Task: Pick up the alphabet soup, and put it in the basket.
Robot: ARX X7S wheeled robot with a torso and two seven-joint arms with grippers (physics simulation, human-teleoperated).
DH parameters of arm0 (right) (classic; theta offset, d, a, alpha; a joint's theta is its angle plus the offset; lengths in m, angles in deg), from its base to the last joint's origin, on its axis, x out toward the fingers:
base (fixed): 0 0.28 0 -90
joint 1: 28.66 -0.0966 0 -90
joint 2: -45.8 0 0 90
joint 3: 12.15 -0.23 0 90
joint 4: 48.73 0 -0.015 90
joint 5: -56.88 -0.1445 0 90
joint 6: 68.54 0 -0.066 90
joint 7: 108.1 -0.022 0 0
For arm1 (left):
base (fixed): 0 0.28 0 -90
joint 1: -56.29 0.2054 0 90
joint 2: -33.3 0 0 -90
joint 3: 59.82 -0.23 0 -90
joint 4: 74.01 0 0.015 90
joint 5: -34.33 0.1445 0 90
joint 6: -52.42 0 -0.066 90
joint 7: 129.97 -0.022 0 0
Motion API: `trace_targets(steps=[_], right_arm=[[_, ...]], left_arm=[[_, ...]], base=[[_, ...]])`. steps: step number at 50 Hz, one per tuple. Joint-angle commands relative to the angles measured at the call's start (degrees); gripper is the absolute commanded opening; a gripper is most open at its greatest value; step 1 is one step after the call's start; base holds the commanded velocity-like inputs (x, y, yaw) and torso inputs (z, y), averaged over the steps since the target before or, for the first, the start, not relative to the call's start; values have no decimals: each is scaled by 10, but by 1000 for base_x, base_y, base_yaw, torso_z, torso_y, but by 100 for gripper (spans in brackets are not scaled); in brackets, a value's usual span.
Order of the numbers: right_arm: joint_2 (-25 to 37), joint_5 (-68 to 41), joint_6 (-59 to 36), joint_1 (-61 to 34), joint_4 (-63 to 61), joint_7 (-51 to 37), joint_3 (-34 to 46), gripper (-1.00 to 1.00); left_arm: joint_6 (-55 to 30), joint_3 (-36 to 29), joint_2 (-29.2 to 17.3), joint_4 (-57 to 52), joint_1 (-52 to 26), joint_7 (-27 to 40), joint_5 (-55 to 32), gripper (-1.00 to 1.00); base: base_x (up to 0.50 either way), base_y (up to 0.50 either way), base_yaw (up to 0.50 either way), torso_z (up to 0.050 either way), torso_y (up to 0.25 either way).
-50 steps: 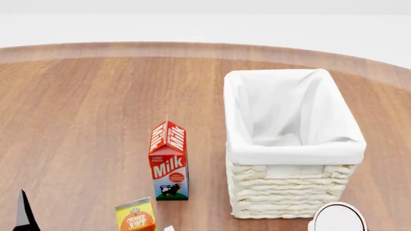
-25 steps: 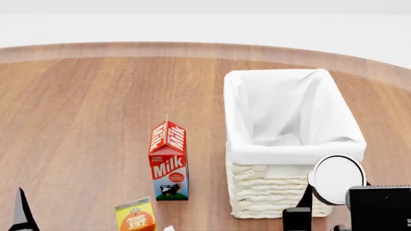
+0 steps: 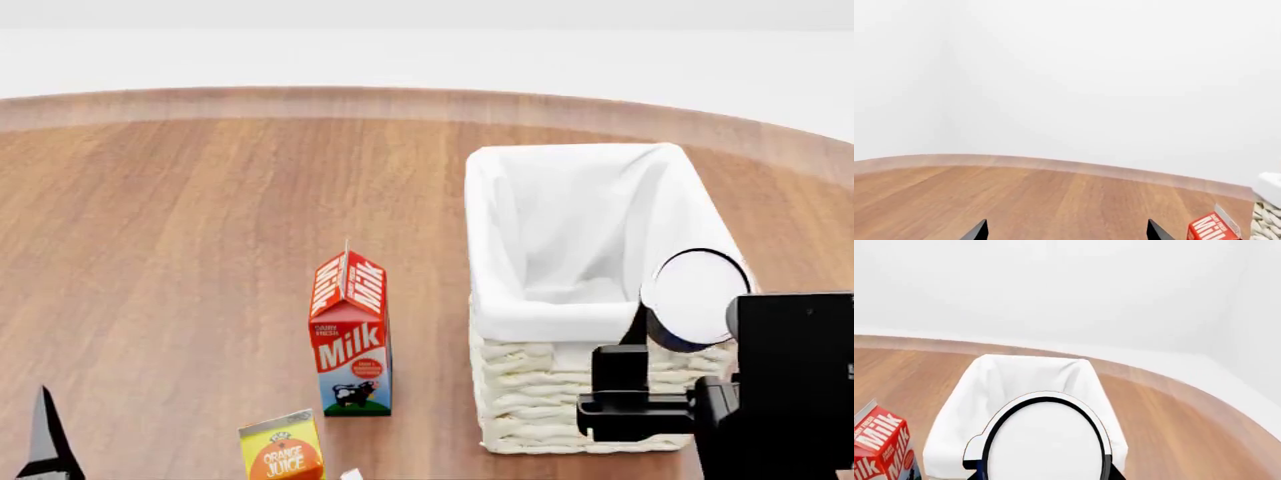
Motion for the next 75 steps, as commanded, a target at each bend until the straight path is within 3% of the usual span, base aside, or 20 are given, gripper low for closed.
trace_targets(steps=[1,15,23,45,58,66,75], right_arm=[[-33,30,18,-87,93,59,-1,-100],[-18,-27,-40,-134,51,26,-30,-100],[-28,-27,-54,-199,88,35,-11,-100],[-128,103,11,-442,485,205,155,-100],[-218,184,141,-562,811,323,219,-100],[-277,225,245,-640,1035,380,240,-100],[-288,291,234,-627,1047,385,176,-100]], left_arm=[[1,16,9,-16,10,-23,2,100],[5,10,12,-15,13,-20,6,100],[10,7,12,-16,18,-20,9,100],[14,8,8,-24,23,-18,3,100],[15,10,7,-28,26,-14,-2,100],[17,8,8,-26,26,-13,-1,100],[18,8,7,-29,32,-10,-2,100]], base=[[0,0,0,0,0],[0,0,0,0,1],[0,0,0,2,1],[0,0,0,0,0],[0,0,0,0,1],[0,0,0,0,1],[0,0,0,0,1]])
